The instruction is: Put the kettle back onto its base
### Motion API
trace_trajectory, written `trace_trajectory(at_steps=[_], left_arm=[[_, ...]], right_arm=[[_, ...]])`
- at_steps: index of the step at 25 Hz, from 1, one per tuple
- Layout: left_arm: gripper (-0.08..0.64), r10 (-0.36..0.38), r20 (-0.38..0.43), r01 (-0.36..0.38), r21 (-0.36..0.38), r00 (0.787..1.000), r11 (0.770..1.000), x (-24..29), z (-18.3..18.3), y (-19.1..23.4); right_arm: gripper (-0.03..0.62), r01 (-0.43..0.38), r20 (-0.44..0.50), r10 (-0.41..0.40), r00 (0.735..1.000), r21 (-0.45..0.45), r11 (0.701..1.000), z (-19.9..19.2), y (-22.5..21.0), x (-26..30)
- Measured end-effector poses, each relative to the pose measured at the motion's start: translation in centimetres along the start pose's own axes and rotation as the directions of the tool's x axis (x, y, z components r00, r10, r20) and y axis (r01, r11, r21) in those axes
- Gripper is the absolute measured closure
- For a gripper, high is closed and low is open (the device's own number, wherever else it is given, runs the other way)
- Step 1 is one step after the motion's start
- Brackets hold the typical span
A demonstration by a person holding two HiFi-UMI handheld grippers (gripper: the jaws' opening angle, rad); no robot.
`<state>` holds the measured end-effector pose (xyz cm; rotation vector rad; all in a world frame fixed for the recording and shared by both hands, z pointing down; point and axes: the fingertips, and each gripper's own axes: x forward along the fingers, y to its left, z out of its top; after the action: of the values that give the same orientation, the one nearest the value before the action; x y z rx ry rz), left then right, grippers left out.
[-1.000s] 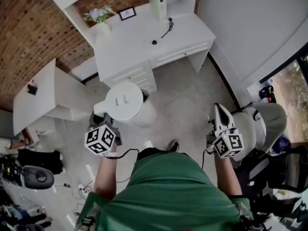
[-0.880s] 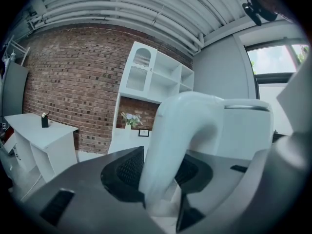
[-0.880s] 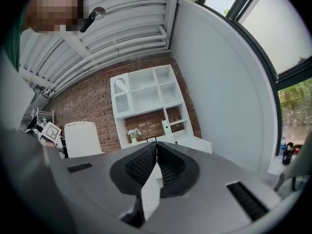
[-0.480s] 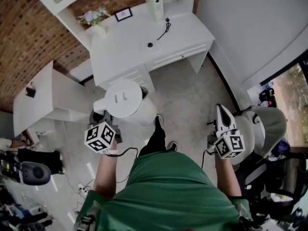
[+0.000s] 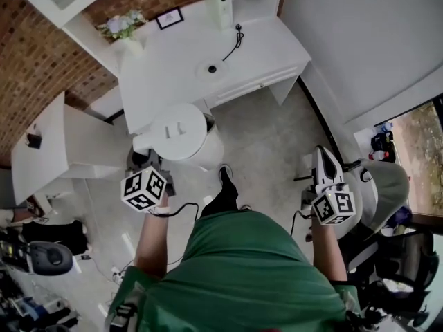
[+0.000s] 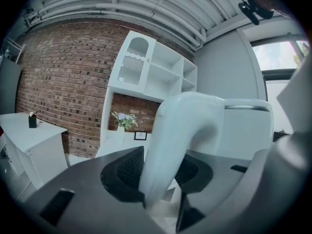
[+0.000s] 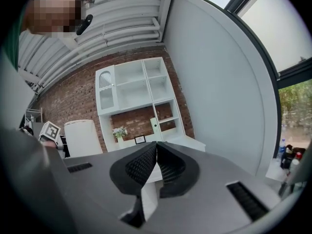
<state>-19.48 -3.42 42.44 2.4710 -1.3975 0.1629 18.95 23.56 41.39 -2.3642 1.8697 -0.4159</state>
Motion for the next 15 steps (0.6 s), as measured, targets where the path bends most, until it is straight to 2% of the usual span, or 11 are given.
trace_trajectory(at_steps=[10,15], left_arm=[[0.394,0.022,-0.006,-0.021,0.088,1.000,0.996,10.6,2.5,3.1],[0.394,0.012,-0.020,-0.011,0.074,1.000,0.997,14.5,2.9,4.8]], right_arm=[[0.571,-0.020,-0.035,0.019,0.999,-0.022,1.000,1.9,1.4,11.5],[0.571,-0.015,-0.061,0.013,0.998,-0.026,1.000,1.7,2.1,15.6]])
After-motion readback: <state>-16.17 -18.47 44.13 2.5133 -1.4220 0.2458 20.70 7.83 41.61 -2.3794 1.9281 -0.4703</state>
